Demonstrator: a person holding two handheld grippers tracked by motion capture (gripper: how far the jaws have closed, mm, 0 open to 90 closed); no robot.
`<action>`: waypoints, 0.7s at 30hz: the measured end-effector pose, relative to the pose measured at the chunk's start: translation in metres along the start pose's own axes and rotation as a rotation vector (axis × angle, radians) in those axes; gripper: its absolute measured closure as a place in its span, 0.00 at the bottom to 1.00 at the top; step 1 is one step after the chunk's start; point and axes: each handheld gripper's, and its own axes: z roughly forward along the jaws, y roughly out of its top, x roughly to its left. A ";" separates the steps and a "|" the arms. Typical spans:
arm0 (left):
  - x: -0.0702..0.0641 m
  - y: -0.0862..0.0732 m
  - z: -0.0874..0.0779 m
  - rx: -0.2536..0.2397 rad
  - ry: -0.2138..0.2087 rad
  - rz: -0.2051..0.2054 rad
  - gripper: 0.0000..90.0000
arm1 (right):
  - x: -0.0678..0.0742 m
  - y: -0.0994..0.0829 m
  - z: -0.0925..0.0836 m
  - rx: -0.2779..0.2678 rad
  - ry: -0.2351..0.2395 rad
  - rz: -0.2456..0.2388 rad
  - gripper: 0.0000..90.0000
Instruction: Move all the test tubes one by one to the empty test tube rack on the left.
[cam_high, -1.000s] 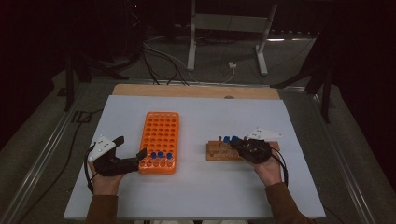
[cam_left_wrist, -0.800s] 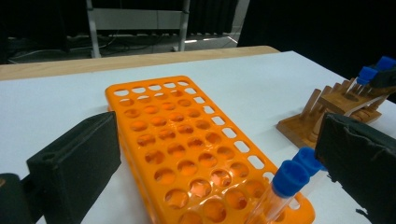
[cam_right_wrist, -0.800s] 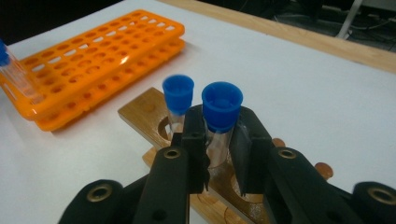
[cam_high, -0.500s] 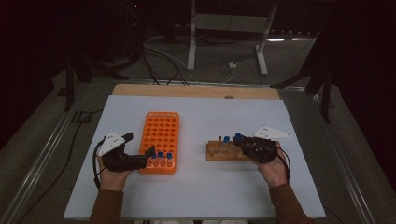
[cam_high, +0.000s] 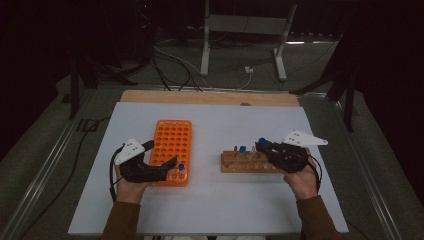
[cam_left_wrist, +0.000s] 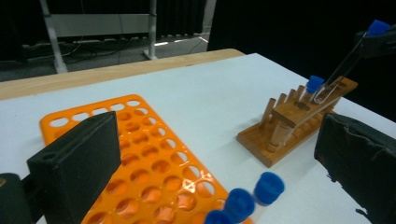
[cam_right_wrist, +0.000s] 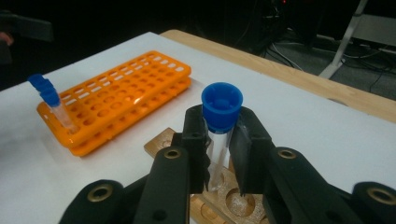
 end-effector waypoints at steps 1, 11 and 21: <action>-0.001 0.001 0.001 0.001 -0.005 0.005 0.02 | 0.000 0.000 -0.002 -0.002 0.005 -0.002 0.86; -0.021 0.012 0.009 -0.012 -0.062 0.024 0.03 | 0.012 0.001 -0.006 0.012 0.061 -0.022 0.86; -0.047 0.020 0.024 -0.017 -0.139 0.058 0.07 | 0.025 0.004 0.004 0.034 0.108 -0.037 0.86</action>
